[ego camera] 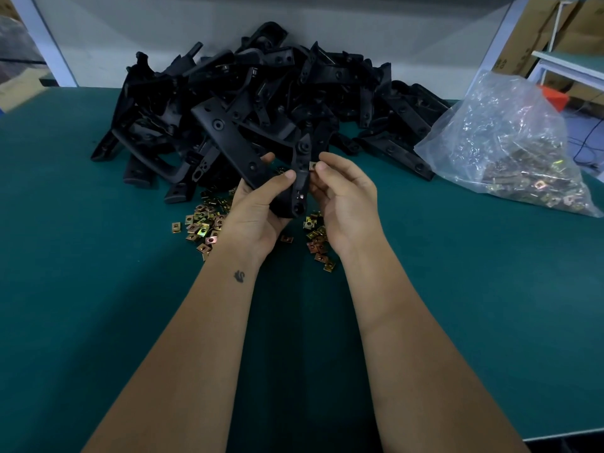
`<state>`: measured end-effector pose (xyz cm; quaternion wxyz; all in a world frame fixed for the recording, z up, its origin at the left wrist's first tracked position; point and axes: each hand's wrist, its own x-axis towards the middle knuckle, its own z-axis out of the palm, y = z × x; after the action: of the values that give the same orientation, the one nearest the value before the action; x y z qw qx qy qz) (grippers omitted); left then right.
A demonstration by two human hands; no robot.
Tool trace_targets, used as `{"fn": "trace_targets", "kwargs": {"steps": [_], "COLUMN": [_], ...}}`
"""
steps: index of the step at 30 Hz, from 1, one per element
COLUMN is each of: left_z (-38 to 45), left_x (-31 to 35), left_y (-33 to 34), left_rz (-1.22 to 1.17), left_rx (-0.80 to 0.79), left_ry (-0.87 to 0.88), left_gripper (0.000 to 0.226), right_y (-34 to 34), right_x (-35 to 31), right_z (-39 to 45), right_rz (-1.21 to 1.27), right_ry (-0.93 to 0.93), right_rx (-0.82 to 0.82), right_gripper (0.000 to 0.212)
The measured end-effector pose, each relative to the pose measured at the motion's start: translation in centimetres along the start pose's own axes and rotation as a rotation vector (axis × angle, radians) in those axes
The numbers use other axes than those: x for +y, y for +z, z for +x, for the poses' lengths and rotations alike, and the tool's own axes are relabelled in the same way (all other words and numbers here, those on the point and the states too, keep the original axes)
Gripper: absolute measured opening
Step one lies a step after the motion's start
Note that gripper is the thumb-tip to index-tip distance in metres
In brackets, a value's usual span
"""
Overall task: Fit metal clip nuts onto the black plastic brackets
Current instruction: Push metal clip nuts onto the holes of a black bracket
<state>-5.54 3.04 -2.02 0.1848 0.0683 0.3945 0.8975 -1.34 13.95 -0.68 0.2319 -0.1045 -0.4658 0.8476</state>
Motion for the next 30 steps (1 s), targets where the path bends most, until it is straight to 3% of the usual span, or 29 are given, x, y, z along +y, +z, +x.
{"fn": "trace_targets", "kwargs": {"steps": [10,19,24,30], "left_z": [-0.02,-0.13,-0.43,-0.62], "left_x": [0.12,0.35,0.59,0.43], "left_y": [-0.23,-0.4,-0.54,-0.45], "left_rz": [0.013,0.089,0.113,0.139], "left_rx": [-0.058,-0.079,-0.087,-0.104], "left_ry": [0.004,0.008,0.023,0.036], "left_gripper": [0.033,0.032,0.04,0.045], "right_y": [0.02,-0.13,-0.12,-0.11], "right_x": [0.11,-0.04,0.02,-0.07], "right_z": [-0.09,-0.06,-0.07,-0.09], "right_rz": [-0.03,0.001,-0.07,0.013], "right_ry": [0.054,0.075,0.037,0.071], "right_rx": [-0.085,-0.065,-0.066,-0.089], "right_gripper": [0.014,0.021,0.02,0.015]}}
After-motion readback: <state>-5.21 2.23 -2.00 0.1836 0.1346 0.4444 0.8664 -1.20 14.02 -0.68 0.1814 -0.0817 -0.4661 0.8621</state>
